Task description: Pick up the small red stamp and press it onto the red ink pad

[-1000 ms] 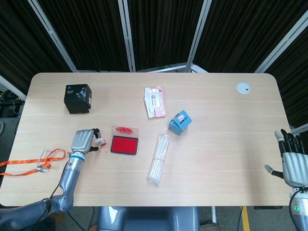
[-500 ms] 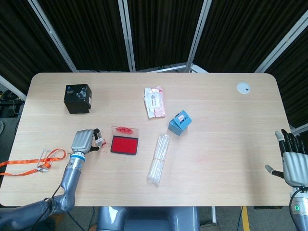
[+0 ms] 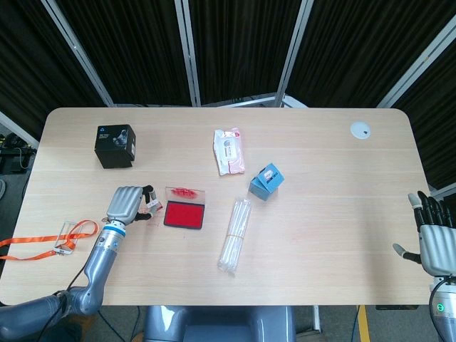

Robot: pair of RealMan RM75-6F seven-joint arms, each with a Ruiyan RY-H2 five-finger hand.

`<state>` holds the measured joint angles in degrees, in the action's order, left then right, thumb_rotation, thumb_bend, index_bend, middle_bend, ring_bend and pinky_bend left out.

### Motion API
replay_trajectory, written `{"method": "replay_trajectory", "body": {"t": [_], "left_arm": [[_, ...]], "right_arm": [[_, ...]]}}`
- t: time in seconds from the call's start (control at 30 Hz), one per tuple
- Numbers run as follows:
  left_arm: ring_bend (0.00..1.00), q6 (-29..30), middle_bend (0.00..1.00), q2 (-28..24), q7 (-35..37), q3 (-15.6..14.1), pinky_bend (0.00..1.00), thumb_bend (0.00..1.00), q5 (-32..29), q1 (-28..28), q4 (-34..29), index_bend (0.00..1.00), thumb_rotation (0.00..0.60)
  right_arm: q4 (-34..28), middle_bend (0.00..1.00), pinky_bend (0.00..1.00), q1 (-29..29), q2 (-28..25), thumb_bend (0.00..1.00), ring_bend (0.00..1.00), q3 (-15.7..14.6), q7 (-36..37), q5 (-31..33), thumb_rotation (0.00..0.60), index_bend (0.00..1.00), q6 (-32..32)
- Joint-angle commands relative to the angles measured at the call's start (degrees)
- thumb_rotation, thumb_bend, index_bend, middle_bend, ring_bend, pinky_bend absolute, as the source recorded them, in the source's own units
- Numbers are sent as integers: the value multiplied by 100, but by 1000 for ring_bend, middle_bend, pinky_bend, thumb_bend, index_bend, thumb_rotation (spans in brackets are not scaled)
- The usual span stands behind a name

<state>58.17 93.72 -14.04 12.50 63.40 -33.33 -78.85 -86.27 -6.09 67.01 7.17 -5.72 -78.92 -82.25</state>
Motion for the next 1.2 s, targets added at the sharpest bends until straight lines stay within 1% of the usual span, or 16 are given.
{"method": "replay_trajectory", "body": {"t": [0.03,0.13,0.2,0.4,0.57,0.7,1.2], "left_arm": [[902,-218,580,-355,393,-74,878,372,416,-100,-318,568,600],[903,-406,582,-516,614,-163,878,372,738,-213,-406,570,600],[903,-512,582,-543,768,-215,878,374,915,-301,-325,571,600],[906,-921,589,-394,1212,-283,878,377,1027,-537,87,580,600],[907,-906,592,-159,1425,-328,878,378,1205,-636,516,585,600],[907,-935,593,44,1531,-343,878,376,1211,-701,828,588,600],[907,-961,599,575,1744,-500,878,377,1290,-793,1585,593,600]], "right_arm": [[4,0,0,-3,2,0,0,6,-14,18,600,0,8],[20,0,0,-12,19,0,0,17,-50,57,600,0,30],[39,0,0,-21,37,0,0,28,-89,95,600,0,48],[94,0,0,-44,75,0,0,64,-144,188,600,0,91],[168,0,0,-67,111,0,0,89,-200,265,600,0,136],[211,0,0,-88,125,0,0,107,-198,315,600,0,185],[289,0,0,-115,143,0,0,108,-161,364,600,0,256]]}}
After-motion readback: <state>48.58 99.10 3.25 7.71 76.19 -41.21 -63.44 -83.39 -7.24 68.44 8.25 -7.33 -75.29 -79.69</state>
